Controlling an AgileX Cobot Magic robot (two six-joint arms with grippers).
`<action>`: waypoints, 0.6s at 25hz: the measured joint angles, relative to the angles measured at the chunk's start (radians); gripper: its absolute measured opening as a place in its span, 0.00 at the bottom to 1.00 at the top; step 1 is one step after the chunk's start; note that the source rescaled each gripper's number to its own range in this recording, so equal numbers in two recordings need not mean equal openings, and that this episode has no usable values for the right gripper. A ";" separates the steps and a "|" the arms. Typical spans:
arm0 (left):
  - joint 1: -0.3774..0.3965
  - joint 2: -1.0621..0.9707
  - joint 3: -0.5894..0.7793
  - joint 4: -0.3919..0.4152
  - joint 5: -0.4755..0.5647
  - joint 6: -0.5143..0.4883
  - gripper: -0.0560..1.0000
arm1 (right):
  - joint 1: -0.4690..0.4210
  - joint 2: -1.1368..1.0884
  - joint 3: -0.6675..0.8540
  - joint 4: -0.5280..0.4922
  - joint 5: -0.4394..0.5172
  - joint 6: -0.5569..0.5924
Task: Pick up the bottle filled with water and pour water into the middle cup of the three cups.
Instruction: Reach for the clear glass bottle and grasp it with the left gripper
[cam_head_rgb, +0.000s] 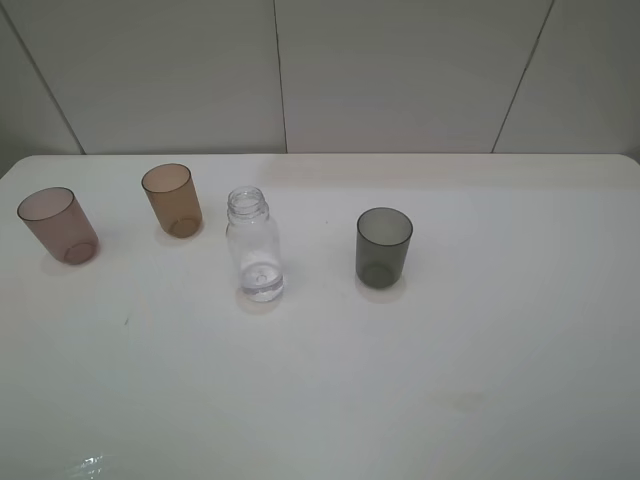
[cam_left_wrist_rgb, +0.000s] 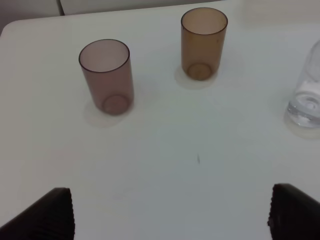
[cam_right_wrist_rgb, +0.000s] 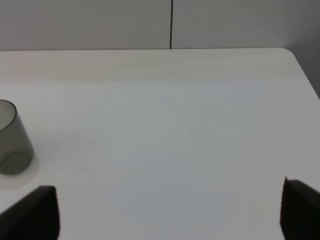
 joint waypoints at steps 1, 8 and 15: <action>-0.013 0.001 -0.001 -0.003 -0.002 0.001 1.00 | 0.000 0.000 0.000 0.000 0.000 0.000; -0.035 0.122 -0.017 -0.085 -0.227 0.033 1.00 | 0.000 0.000 0.000 0.000 0.000 0.000; -0.035 0.443 -0.018 -0.326 -0.383 0.239 1.00 | 0.000 0.000 0.000 0.000 0.000 0.000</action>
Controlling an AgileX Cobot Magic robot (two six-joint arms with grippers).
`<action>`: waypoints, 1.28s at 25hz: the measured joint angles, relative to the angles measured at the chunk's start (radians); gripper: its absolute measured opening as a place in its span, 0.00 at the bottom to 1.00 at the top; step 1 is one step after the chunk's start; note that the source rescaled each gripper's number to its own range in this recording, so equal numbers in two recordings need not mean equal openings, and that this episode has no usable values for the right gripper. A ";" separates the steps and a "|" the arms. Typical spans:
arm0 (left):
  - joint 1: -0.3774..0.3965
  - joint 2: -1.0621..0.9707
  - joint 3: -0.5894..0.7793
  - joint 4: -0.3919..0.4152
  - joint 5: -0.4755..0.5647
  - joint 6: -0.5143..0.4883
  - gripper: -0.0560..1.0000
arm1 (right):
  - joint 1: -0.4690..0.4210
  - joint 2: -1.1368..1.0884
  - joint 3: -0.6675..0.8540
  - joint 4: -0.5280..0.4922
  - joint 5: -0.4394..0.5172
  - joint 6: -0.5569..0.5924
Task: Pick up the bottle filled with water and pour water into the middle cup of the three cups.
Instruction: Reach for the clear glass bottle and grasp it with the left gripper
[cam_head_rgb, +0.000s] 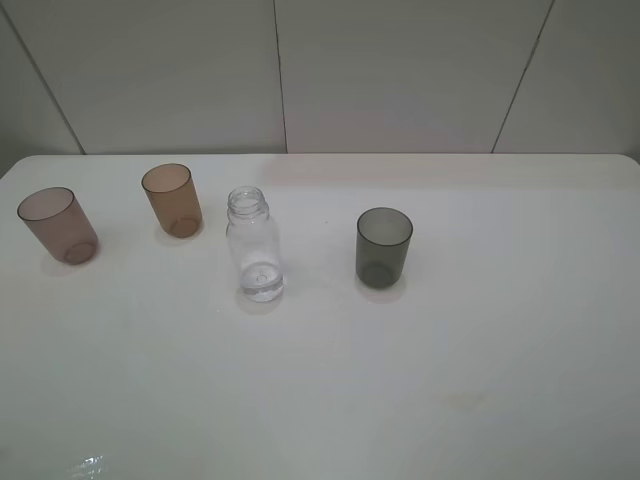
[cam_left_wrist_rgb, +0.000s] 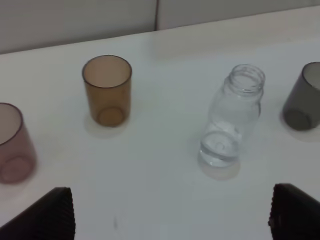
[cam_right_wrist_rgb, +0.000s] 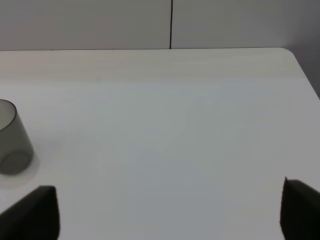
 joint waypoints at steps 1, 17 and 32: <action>0.000 0.053 0.000 -0.048 -0.022 0.046 1.00 | 0.000 0.000 0.000 0.000 0.000 0.000; -0.012 0.588 0.005 -0.614 -0.182 0.691 1.00 | 0.000 0.000 0.000 0.000 0.000 0.000; -0.475 0.777 0.172 -0.580 -0.824 0.644 1.00 | 0.000 0.000 0.000 0.000 0.000 0.000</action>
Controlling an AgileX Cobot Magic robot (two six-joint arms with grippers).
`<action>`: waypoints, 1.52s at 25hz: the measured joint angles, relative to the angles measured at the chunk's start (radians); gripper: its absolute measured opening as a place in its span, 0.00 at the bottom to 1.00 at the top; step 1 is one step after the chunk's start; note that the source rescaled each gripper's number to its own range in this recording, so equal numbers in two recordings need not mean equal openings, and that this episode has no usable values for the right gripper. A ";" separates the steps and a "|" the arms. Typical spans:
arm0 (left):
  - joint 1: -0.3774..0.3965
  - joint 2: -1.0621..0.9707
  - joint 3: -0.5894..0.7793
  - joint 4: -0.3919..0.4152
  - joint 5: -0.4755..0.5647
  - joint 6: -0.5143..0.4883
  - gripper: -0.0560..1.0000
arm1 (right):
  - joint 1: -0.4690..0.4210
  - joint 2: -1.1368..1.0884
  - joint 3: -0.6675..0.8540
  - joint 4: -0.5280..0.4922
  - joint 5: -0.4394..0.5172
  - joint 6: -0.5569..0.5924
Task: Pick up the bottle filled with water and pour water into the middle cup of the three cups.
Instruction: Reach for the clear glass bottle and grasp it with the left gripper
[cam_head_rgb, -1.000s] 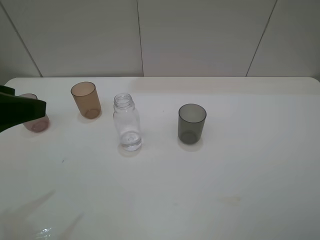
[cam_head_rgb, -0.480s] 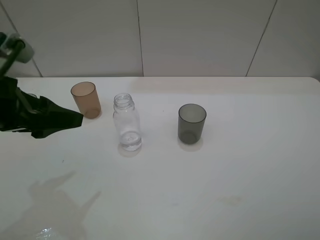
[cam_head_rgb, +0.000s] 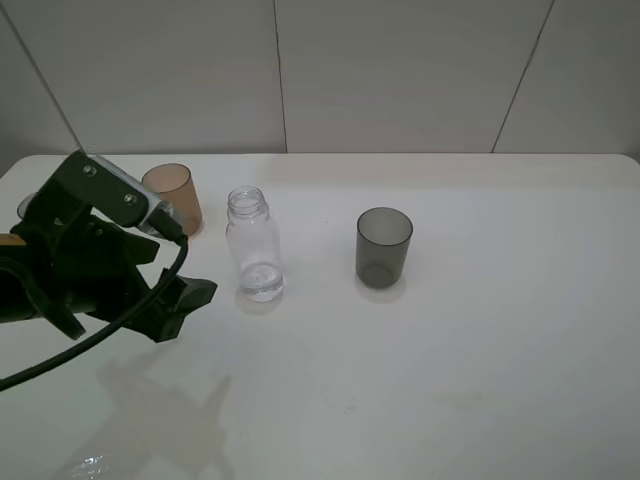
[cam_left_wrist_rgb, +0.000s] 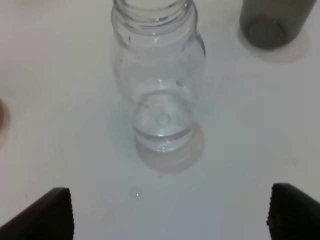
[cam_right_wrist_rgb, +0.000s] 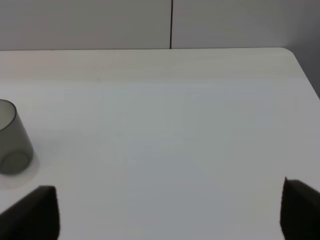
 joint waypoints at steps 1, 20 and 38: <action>-0.016 0.022 0.000 0.013 -0.029 -0.030 1.00 | 0.000 0.000 0.000 0.000 0.000 0.000; -0.095 0.528 0.187 0.672 -0.918 -0.821 1.00 | 0.000 0.000 0.000 0.000 0.000 0.000; -0.095 0.790 0.009 0.661 -1.057 -0.817 1.00 | 0.000 0.000 0.000 0.000 0.000 0.000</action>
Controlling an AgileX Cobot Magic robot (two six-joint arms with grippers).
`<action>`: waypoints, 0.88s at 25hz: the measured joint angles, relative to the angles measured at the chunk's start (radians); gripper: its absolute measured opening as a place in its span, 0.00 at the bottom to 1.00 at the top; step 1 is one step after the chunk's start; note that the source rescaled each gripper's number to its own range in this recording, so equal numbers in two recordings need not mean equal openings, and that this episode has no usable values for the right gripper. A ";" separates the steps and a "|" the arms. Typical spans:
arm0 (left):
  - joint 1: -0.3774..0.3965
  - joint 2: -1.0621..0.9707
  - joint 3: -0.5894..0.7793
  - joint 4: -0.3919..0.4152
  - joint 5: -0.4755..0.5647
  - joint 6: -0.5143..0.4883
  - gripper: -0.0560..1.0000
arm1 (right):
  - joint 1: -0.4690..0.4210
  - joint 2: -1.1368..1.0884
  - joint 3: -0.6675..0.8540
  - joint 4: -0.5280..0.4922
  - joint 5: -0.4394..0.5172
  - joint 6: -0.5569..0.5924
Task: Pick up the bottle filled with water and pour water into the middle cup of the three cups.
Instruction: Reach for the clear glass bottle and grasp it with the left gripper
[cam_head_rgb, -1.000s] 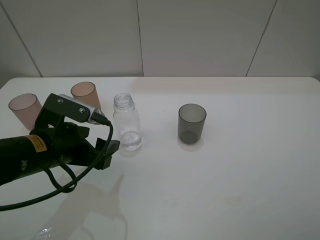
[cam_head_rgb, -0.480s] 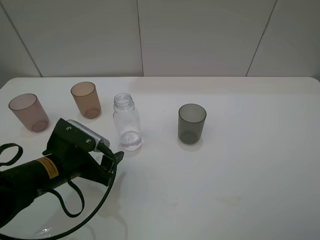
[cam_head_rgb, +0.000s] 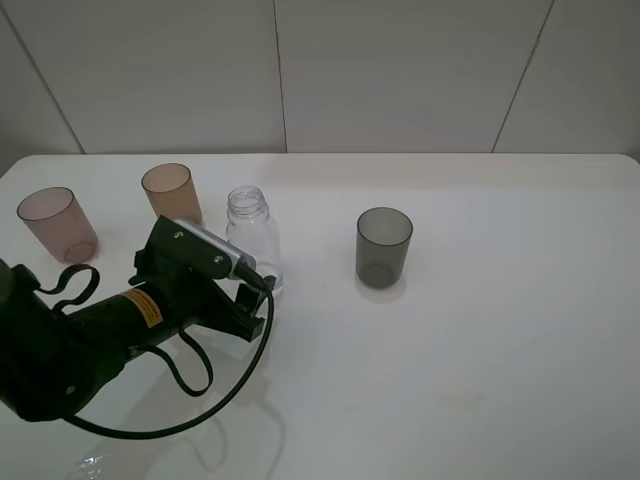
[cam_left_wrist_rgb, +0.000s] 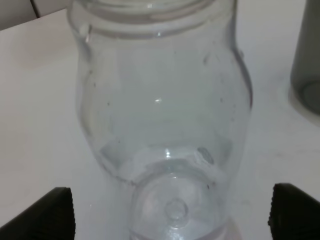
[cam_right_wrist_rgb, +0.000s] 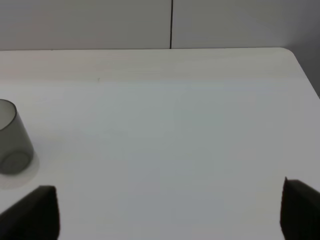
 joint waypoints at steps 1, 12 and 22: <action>0.000 0.009 -0.009 -0.001 0.000 0.003 1.00 | 0.000 0.000 0.000 0.000 0.000 0.000; 0.000 0.035 -0.096 -0.059 -0.001 0.015 1.00 | 0.000 0.000 0.000 0.000 0.000 0.000; 0.011 0.082 -0.142 -0.063 -0.002 0.021 1.00 | 0.000 0.000 0.000 0.000 0.000 0.000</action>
